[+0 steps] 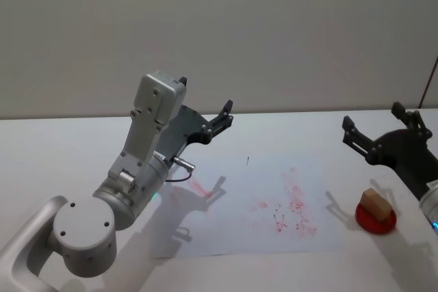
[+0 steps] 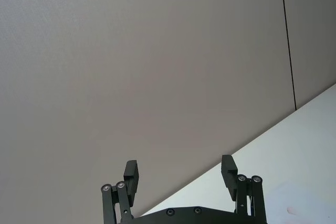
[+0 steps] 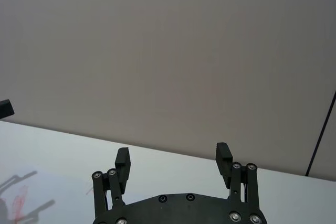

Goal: Use the one hand to pick up the stamp and affix it onto the A4 paper.

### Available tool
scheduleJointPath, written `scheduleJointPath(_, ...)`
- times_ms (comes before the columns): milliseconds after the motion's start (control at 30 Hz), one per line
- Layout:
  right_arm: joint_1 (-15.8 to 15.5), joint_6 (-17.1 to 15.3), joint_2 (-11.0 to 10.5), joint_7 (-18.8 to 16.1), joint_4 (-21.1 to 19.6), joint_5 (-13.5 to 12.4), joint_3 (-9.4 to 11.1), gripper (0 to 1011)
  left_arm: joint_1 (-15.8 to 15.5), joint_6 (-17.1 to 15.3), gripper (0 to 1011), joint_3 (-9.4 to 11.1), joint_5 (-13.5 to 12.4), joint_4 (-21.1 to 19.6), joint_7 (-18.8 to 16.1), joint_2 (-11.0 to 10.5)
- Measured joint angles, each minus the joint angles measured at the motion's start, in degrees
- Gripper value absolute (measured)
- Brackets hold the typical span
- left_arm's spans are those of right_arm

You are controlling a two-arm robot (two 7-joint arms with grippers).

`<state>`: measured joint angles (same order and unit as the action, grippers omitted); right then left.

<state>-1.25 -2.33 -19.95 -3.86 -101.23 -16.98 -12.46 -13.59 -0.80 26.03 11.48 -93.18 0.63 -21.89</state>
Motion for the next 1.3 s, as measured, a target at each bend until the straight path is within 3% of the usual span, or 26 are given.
scheduleJointPath(633, -4.9, -5.6, -6.6, -0.4, -0.6, -2.7, 4.1, 1001, 0.0, 0.0, 1001, 0.0, 0.0, 0.0, 0.0, 0.0)
scheduleJointPath(1000, -6.2, -8.1, -8.5, -5.5, -0.9, -1.5, 4.3, 1001, 0.0, 0.0, 1001, 0.0, 0.0, 0.0, 0.0, 0.0)
scheduleJointPath(1300, -7.3, -10.2, -9.3, -6.5, -1.3, -0.3, 4.2, 1001, 0.0, 0.0, 1001, 0.0, 0.0, 0.0, 0.0, 0.0)
